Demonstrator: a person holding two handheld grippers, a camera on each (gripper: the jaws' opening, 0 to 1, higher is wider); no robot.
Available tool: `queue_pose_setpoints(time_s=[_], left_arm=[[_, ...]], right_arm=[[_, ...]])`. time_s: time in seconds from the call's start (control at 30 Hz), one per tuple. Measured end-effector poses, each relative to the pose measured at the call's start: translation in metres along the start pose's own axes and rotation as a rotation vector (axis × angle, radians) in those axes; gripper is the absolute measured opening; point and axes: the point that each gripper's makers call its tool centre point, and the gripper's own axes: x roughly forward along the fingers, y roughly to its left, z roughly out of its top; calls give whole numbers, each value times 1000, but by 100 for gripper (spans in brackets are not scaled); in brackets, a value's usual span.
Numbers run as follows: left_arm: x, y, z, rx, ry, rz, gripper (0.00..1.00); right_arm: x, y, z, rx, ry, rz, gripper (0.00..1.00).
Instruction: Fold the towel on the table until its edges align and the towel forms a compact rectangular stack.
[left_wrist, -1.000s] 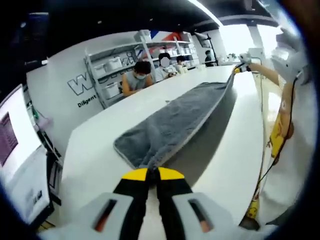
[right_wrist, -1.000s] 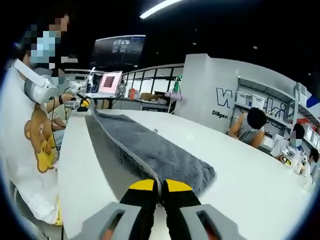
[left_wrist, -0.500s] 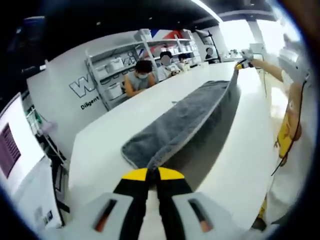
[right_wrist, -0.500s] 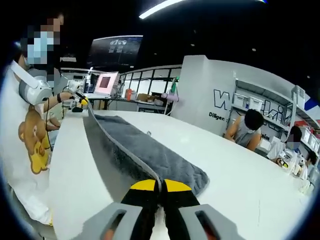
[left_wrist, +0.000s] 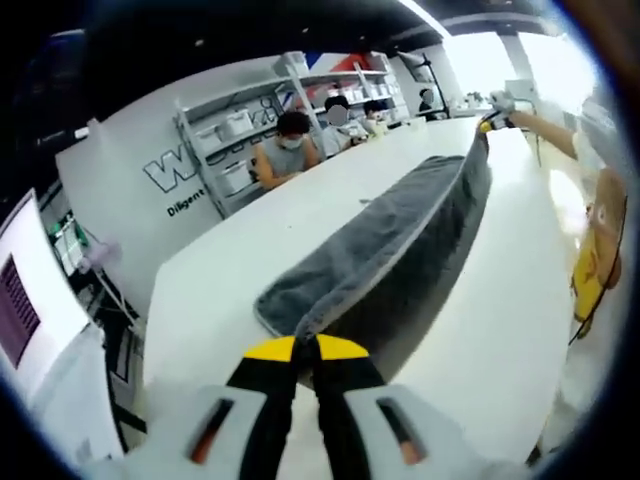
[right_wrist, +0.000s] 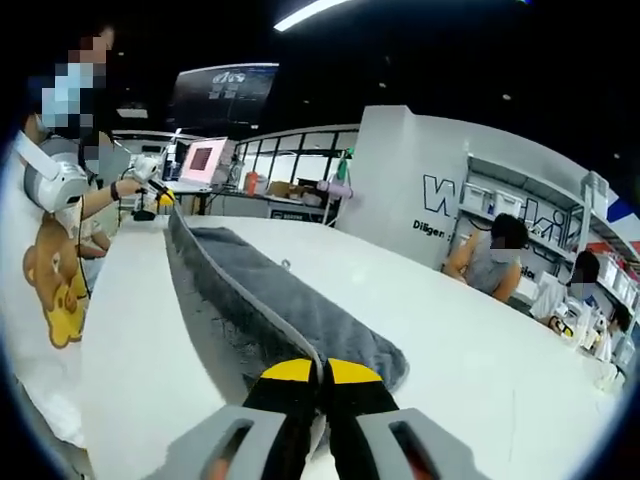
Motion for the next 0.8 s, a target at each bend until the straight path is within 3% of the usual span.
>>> queue_pose_setpoints(time_s=[0.8], left_arm=[[26, 14, 5, -12, 14, 32, 7]], right_arm=[[11, -23, 1, -1, 19, -33, 3]])
